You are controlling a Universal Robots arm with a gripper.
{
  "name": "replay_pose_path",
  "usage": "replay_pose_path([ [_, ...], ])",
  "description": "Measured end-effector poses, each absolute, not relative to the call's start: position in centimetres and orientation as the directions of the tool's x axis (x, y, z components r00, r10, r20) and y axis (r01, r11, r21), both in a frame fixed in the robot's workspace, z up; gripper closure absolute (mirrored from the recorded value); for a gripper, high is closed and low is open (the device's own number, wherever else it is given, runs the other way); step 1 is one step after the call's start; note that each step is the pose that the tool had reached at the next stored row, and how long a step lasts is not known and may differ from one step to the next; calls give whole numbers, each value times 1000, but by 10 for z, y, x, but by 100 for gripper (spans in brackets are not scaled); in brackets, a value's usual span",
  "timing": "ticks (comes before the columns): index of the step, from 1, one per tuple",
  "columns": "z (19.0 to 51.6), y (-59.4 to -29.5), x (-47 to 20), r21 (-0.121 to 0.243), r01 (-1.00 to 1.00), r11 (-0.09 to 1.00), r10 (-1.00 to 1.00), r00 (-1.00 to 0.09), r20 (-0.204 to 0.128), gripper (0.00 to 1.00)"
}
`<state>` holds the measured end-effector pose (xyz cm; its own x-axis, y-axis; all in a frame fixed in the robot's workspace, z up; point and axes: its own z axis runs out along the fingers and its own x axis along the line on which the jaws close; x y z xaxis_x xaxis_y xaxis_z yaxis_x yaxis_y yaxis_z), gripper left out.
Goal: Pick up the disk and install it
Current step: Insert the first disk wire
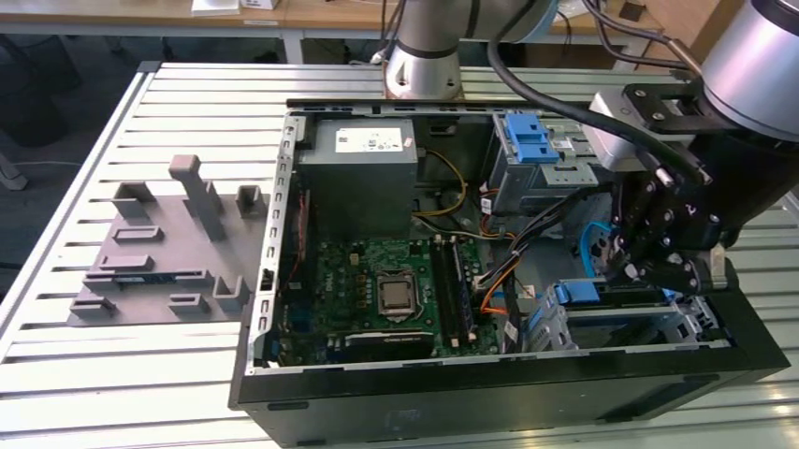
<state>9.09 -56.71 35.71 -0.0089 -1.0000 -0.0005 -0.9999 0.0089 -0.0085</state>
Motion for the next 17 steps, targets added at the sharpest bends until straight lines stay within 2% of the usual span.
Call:
replay_pose_path([
  [17, 357, -565, 123, -8, -1000, 9, -1000, -9, 7, 89],
])
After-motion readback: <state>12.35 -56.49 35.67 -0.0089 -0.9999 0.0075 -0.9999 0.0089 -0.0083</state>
